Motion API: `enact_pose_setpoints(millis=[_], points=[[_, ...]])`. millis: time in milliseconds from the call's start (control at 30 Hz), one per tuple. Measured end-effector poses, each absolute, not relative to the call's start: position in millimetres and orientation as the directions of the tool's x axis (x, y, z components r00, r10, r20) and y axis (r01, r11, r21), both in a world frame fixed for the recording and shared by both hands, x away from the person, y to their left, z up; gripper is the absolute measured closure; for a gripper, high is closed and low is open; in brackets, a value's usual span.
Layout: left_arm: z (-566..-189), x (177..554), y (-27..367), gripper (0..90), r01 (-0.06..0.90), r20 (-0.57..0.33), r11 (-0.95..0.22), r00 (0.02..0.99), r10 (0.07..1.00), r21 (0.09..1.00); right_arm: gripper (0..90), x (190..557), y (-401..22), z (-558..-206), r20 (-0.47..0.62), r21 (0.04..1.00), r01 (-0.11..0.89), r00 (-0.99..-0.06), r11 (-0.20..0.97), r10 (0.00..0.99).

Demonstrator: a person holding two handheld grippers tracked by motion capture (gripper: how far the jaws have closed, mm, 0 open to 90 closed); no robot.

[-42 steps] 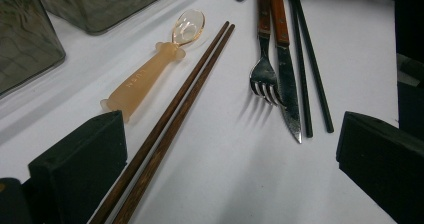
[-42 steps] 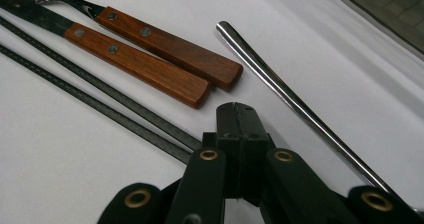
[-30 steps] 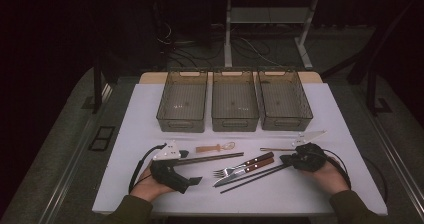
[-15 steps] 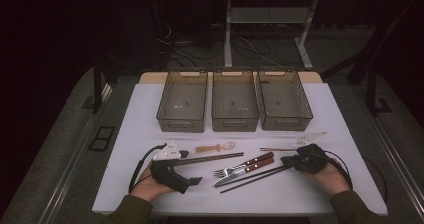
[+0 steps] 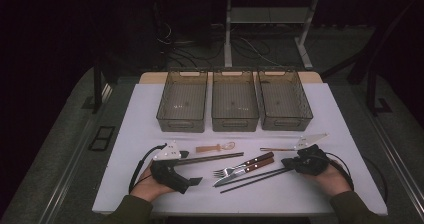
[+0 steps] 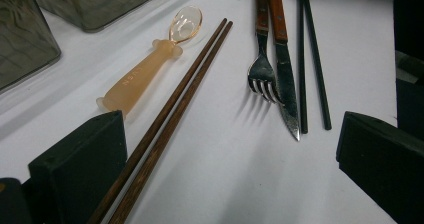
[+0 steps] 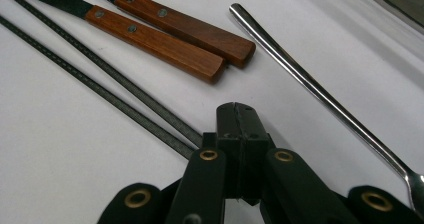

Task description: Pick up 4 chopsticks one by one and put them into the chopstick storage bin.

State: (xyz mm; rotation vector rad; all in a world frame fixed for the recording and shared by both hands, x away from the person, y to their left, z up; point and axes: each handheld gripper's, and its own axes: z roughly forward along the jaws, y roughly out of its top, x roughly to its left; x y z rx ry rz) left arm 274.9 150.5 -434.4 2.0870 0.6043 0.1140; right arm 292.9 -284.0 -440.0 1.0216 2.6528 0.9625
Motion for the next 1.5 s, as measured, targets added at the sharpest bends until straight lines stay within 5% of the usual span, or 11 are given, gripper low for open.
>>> enact_pose_setpoints(millis=[1500], points=[[-435, 275, 151, 0.0, 0.371, -0.146, -0.450, 0.876, 0.459, 0.812, 89.8, 275, -280, -437, 0.082, 0.599, 0.530, -0.786, 0.600, 0.612]])
